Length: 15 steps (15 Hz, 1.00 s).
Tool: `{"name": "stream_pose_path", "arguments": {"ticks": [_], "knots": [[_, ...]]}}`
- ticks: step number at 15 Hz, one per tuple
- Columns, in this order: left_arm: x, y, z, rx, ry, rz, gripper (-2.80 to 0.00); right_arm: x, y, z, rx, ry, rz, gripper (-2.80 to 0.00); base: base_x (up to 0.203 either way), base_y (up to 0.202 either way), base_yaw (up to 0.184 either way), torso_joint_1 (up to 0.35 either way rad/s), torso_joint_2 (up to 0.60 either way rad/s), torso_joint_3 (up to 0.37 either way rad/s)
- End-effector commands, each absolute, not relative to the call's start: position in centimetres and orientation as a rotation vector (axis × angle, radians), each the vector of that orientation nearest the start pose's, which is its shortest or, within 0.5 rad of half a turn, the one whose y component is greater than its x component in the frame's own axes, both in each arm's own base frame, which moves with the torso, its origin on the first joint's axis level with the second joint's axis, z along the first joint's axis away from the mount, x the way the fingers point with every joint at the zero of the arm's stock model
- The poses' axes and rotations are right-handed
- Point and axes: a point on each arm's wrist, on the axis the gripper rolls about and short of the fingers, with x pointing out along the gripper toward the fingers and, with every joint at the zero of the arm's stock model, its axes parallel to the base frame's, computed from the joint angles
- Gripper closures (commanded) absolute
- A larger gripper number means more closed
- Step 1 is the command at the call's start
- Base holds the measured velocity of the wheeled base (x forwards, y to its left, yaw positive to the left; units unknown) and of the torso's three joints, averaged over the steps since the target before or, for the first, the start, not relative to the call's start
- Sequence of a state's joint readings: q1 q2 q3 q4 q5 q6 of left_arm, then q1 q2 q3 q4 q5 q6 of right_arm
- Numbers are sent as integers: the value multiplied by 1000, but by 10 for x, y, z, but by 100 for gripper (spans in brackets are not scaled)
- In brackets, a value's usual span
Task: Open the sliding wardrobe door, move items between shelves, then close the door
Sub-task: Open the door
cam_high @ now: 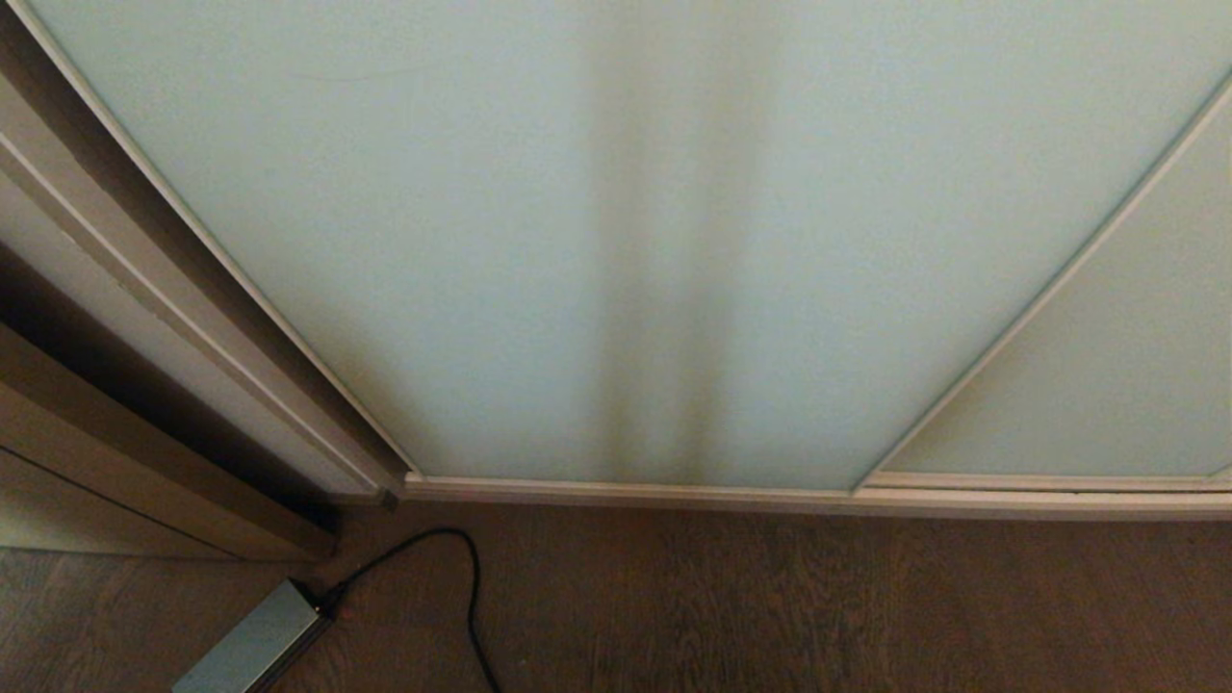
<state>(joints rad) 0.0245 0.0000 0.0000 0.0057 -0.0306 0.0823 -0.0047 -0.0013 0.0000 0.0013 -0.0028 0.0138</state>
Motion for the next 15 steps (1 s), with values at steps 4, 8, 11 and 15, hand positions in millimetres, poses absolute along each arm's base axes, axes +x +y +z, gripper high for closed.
{"name": "stream_pose_path", "arguments": {"ticks": [4,8,11,15], "knots": [[-23,-1,75,83,7,-6,0,-23,0,75,14,0,-9,0,0,0,0,0,0,0],[-23,-1,75,83,7,-6,0,-23,0,75,14,0,-9,0,0,0,0,0,0,0],[-23,-1,75,83,7,-6,0,-23,0,75,14,1,-9,0,0,0,0,0,0,0],[-23,-1,75,96,9,-7,0,-23,0,75,14,1,-9,0,0,0,0,0,0,0]]}}
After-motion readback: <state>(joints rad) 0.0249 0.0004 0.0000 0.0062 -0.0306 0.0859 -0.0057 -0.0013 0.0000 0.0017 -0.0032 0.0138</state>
